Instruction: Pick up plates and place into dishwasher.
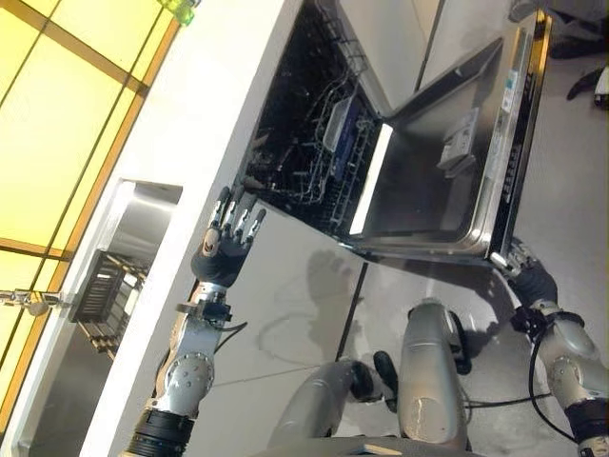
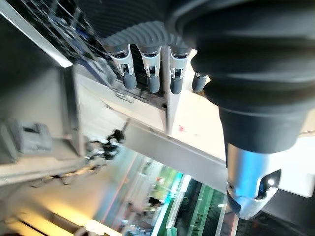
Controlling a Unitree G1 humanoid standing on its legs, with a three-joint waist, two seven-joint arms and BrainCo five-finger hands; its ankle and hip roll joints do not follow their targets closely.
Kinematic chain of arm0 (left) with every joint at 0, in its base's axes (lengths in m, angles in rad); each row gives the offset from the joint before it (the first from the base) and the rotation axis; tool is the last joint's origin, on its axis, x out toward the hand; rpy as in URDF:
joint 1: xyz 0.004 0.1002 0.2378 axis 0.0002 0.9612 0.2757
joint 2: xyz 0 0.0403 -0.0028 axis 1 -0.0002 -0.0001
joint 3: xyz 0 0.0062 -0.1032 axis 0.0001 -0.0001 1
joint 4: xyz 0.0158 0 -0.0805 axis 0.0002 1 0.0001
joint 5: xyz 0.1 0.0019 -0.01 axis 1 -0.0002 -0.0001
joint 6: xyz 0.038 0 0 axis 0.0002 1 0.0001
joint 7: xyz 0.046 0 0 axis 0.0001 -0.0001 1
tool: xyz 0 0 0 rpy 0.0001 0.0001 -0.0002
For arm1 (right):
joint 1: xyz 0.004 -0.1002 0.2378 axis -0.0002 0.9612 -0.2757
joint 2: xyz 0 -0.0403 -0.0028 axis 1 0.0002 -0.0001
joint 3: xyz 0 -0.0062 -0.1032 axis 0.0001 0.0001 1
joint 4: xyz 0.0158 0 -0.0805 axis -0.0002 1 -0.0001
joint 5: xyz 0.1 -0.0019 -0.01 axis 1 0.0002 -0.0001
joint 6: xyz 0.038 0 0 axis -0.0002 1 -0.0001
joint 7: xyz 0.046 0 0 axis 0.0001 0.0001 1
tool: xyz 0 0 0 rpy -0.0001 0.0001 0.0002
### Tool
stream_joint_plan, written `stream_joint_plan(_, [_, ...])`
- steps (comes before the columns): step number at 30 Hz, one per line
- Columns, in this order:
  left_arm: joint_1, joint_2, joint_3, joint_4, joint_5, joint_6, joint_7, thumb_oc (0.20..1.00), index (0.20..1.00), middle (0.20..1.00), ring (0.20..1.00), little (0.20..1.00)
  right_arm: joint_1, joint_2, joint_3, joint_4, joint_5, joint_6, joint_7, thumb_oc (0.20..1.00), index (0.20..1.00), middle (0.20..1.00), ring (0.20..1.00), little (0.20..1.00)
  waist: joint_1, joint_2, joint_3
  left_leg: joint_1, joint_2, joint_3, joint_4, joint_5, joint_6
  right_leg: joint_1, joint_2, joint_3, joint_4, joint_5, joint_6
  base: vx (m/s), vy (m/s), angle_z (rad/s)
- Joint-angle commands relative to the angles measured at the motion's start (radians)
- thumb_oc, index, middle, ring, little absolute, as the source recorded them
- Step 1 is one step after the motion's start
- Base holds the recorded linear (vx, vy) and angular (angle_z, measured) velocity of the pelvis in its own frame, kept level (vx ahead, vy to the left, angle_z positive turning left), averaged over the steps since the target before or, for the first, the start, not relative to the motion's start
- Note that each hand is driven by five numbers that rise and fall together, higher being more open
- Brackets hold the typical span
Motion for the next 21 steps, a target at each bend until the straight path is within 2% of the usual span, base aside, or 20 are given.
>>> stream_joint_plan(1, [0.003, 0.006, 0.087, -0.002, -0.021, -0.028, -0.005, 1.000, 1.000, 1.000, 1.000, 1.000, -0.134, 0.021, 0.088, -0.281, -0.053, -0.067, 0.184, 1.000, 1.000, 1.000, 1.000, 1.000, 0.070, -0.036, -0.090, 0.012, -0.025, -0.032, -0.026, 0.043, 0.015, 0.153, -0.080, 0.133, -0.217, 0.101, -0.029, 0.17, 0.045, 0.56])
stream_joint_plan(4, [0.022, 0.002, 0.100, 0.008, -0.012, -0.012, 0.002, 1.000, 1.000, 1.000, 1.000, 1.000, -0.104, 0.040, 0.084, -0.305, -0.062, -0.064, 0.202, 1.000, 1.000, 1.000, 1.000, 1.000, 0.099, -0.065, -0.135, 0.049, -0.020, -0.045, -0.058, 0.047, 0.013, 0.232, -0.093, 0.101, -0.287, 0.111, -0.013, 0.15, 0.014, 0.43])
stream_joint_plan(9, [0.046, 0.009, 0.121, 0.007, 0.004, -0.004, -0.008, 1.000, 1.000, 1.000, 1.000, 1.000, -0.071, 0.072, 0.080, -0.335, -0.071, -0.076, 0.217, 1.000, 1.000, 1.000, 1.000, 1.000, 0.141, -0.123, -0.170, 0.083, -0.014, -0.069, -0.069, 0.039, 0.017, 0.329, -0.104, 0.037, -0.341, 0.111, -0.005, 0.05, -0.024, 0.30])
stream_joint_plan(13, [0.044, 0.031, 0.142, 0.003, 0.013, 0.002, 0.005, 1.000, 1.000, 1.000, 1.000, 1.000, -0.077, 0.106, 0.078, -0.337, -0.053, -0.096, 0.227, 1.000, 1.000, 1.000, 1.000, 1.000, 0.189, -0.189, -0.201, 0.119, -0.004, -0.102, -0.101, 0.040, 0.020, 0.416, -0.093, -0.030, -0.389, 0.106, -0.005, 0.02, -0.080, 0.43])
stream_joint_plan(19, [0.046, 0.075, 0.200, -0.014, 0.060, 0.044, -0.019, 1.000, 1.000, 1.000, 1.000, 1.000, -0.131, 0.161, 0.060, -0.365, 0.023, -0.130, 0.112, 1.000, 1.000, 1.000, 1.000, 1.000, 0.277, -0.321, -0.246, 0.168, 0.039, -0.152, -0.178, 0.055, 0.020, 0.534, -0.040, -0.120, -0.514, 0.142, 0.005, 0.00, -0.243, 0.54])
stream_joint_plan(21, [0.044, 0.084, 0.213, -0.022, 0.080, 0.047, -0.024, 1.000, 1.000, 1.000, 1.000, 1.000, -0.156, 0.173, 0.064, -0.363, 0.036, -0.145, 0.092, 1.000, 1.000, 1.000, 1.000, 1.000, 0.299, -0.341, -0.254, 0.176, 0.047, -0.161, -0.201, 0.068, 0.020, 0.553, -0.023, -0.137, -0.544, 0.153, 0.009, -0.04, -0.179, 0.46])
